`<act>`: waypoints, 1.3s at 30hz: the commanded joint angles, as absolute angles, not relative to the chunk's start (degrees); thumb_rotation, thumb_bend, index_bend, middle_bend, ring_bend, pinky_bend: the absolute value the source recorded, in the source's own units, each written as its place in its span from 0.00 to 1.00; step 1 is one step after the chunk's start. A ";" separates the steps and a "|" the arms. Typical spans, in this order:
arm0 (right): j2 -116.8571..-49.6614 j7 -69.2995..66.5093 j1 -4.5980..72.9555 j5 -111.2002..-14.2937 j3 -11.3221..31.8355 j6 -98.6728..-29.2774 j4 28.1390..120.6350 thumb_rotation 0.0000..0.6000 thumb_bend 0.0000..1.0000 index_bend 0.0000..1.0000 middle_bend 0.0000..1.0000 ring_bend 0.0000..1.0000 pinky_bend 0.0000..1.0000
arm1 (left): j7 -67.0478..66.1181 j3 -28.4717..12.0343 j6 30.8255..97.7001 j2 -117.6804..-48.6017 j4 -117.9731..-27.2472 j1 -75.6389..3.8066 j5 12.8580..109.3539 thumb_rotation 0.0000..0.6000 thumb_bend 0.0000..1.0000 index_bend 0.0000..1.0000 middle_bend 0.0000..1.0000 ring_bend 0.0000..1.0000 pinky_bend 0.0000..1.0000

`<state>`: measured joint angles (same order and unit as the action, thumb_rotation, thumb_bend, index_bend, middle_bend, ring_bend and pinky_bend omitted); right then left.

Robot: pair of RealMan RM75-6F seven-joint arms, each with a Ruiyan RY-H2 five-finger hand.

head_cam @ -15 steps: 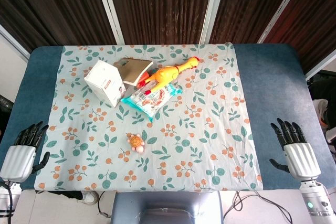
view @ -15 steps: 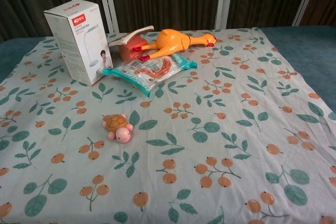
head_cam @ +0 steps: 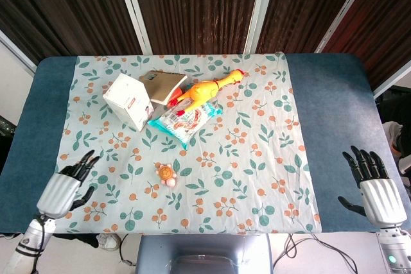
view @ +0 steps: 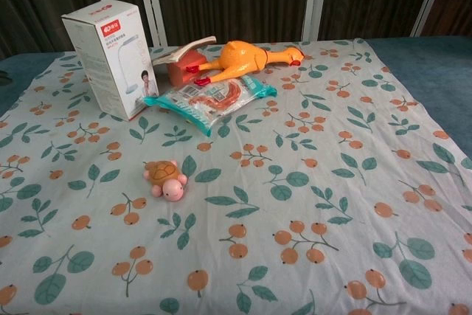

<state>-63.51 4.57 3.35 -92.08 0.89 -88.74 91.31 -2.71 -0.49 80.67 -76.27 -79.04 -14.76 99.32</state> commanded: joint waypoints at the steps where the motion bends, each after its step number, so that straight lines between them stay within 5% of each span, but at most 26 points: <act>1: -63.26 4.17 3.27 -92.52 0.74 -88.83 91.42 1.00 0.20 0.00 0.00 0.00 0.00 | -7.24 -0.25 71.44 -81.64 -76.58 -21.00 100.34 1.00 0.42 0.00 0.00 0.57 0.70; 8: -62.30 2.68 3.45 -92.34 0.61 -87.92 91.68 1.00 0.20 0.00 0.00 0.00 0.00 | -10.81 -2.48 59.14 -87.97 -73.57 -28.45 95.65 1.00 0.42 0.01 0.00 0.74 0.83; 25: -60.54 0.58 3.18 -92.43 0.39 -87.67 92.28 1.00 0.20 0.00 0.00 0.00 0.00 | -18.88 -2.01 55.08 -95.44 -72.34 -33.77 93.28 1.00 0.42 0.04 0.00 0.83 0.92; 34: -59.89 -0.53 2.95 -92.54 0.38 -87.92 92.29 1.00 0.20 0.00 0.00 0.00 0.00 | -20.39 -2.66 55.07 -96.98 -70.33 -35.31 91.41 1.00 0.44 0.25 0.22 0.84 0.92; 39: -59.71 -0.73 2.75 -92.52 0.48 -88.27 92.41 1.00 0.20 0.00 0.00 0.00 0.00 | -19.58 -2.25 56.29 -97.67 -69.06 -35.59 91.47 1.00 0.45 0.48 0.42 0.85 0.94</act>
<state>-59.71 -0.73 2.75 -92.52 0.48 -88.27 92.40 -19.89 -2.34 55.89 -97.41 -69.45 -35.50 91.27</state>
